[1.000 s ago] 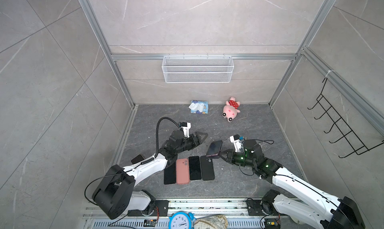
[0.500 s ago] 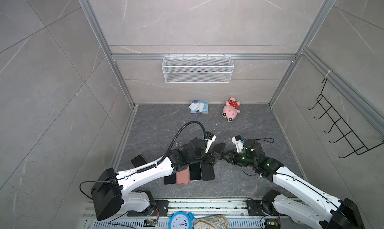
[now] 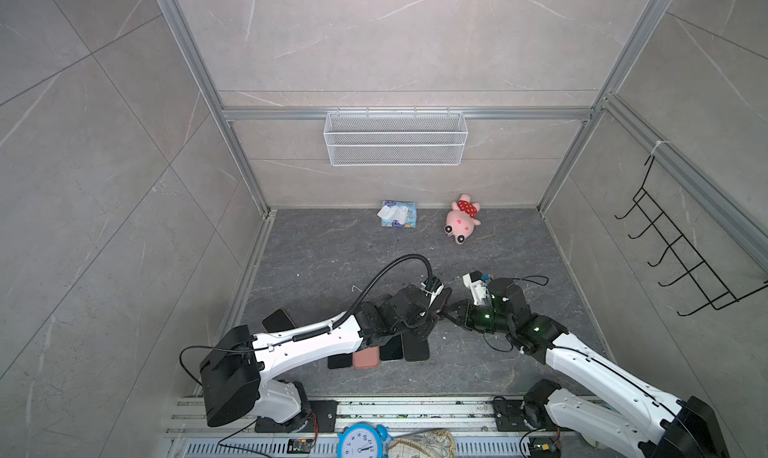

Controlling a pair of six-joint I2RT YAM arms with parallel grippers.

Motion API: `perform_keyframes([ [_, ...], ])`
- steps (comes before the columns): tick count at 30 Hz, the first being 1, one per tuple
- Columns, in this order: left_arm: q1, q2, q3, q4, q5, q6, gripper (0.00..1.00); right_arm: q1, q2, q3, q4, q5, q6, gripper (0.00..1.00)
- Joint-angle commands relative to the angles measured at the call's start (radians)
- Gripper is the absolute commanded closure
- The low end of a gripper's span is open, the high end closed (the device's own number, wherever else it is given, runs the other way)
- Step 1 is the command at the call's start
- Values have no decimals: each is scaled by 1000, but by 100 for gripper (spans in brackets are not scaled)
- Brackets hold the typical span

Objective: Take the phone out of the phone case

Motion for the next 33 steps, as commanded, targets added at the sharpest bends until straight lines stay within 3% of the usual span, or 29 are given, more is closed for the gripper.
perform_keyframes([
  [1, -2, 0, 33, 29, -41, 35, 40, 0, -20, 14, 42, -40, -30, 100],
  [11, -2, 11, 29, 50, -50, 45, 44, 0, -36, -5, 56, -56, -24, 100],
  [23, -2, 57, 31, 86, -56, 63, 57, 0, -59, -22, 55, -87, -28, 100],
  [33, -3, 65, -15, 173, 82, 82, 88, 0, -68, -12, 23, -96, -51, 100],
])
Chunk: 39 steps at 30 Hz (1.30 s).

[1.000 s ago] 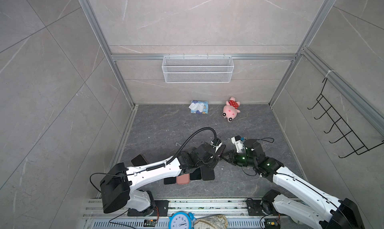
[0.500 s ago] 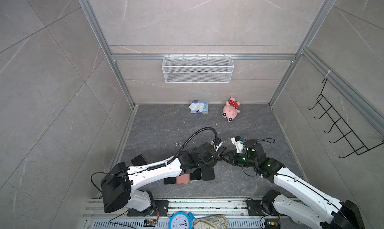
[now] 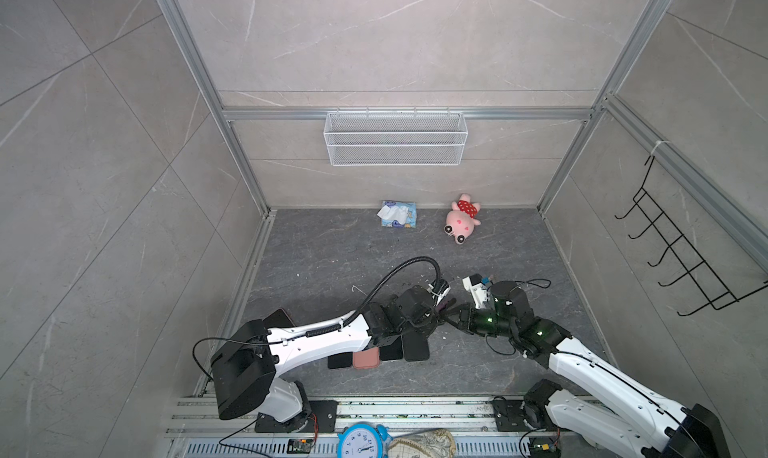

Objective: Take the phone out of the phone case

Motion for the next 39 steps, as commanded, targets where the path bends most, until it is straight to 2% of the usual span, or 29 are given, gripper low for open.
perform_keyframes([
  [1, 1, -5, -17, 89, 74, 12, 91, 3, -23, 20, 19, -35, -44, 100],
  [4, 0, -24, -29, 96, 89, 6, 97, 3, -28, 29, -21, -17, -64, 100],
  [6, -13, -45, -27, 88, 57, 10, 100, 3, -26, 38, -71, 13, -90, 100],
  [10, -91, -72, 23, 9, -94, 54, 100, 3, -14, 34, -181, 88, -140, 100],
  [17, -216, -62, 112, -150, -429, 69, 100, -8, -21, 1, -291, 230, -170, 100],
  [25, -318, -61, 203, -274, -576, 46, 100, -57, -41, 4, -388, 327, -192, 100],
  [27, -346, -49, 221, -312, -619, 37, 100, -83, -49, 23, -430, 387, -206, 100],
  [33, -377, -30, 234, -386, -647, -28, 100, -210, -33, 102, -471, 365, -252, 100],
  [39, -386, 123, 323, -488, -687, -89, 100, -416, -60, 280, -583, 332, -330, 100],
])
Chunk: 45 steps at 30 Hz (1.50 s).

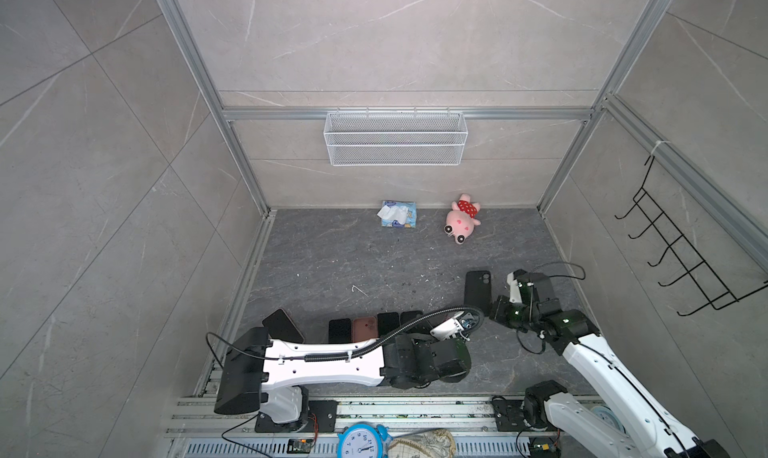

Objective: Take the phone out of the phone case

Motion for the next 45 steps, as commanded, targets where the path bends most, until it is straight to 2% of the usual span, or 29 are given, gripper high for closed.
perform_keyframes([
  [1, -5, 92, 95, -57, -71, -56, 100, -104, -24, 131, -94, -21, -80, 100],
  [4, -5, 215, 203, -139, -80, -74, 100, -208, -17, 223, -143, -88, -112, 100],
  [8, -13, 381, 373, -304, -113, -115, 100, -292, -7, 290, -180, -160, -135, 100],
  [13, -35, 526, 521, -472, -141, -150, 100, -339, -1, 303, -192, -212, -150, 100],
  [18, -46, 698, 684, -673, -180, -224, 100, -344, -5, 276, -184, -251, -153, 100],
  [26, -51, 854, 772, -792, -205, -260, 100, -346, -14, 255, -172, -290, -152, 100],
  [32, -63, 907, 782, -798, -137, -264, 100, -346, -15, 229, -166, -301, -158, 100],
  [45, -74, 912, 738, -673, -125, -276, 62, -347, -62, 176, -251, -296, -221, 100],
])
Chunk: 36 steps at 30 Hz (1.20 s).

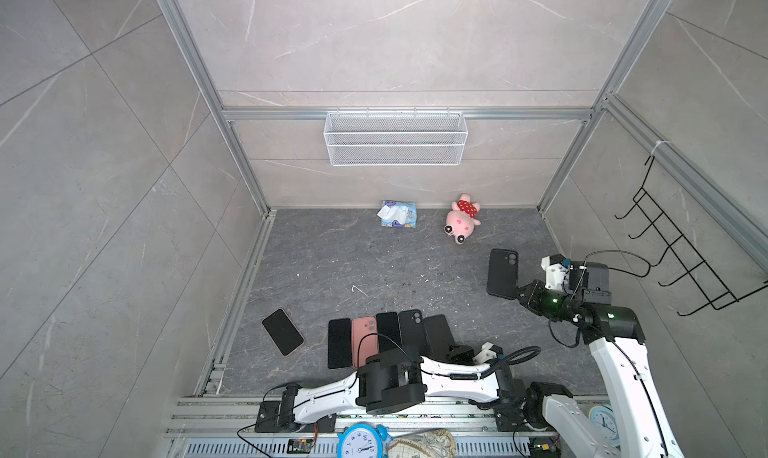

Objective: Take the phone out of the phone case

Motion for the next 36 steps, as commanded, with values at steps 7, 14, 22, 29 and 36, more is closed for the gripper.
perform_keyframes([
  [7, 13, -20, -68, 98, -16, -25, 49, -3, -47, -40, -58, -40, -12, 100],
  [14, 39, -58, -141, 159, -61, -16, 41, -3, -69, -62, -61, -60, -1, 100],
  [22, 30, -95, -162, 206, -40, 0, 30, -3, -67, -71, -60, -66, 0, 100],
  [29, 7, -191, -201, 209, -21, -70, 7, 2, -66, -84, -72, -69, -3, 100],
  [36, -31, -346, -317, 245, 10, -170, 0, 66, -66, -106, -75, -12, 18, 100],
])
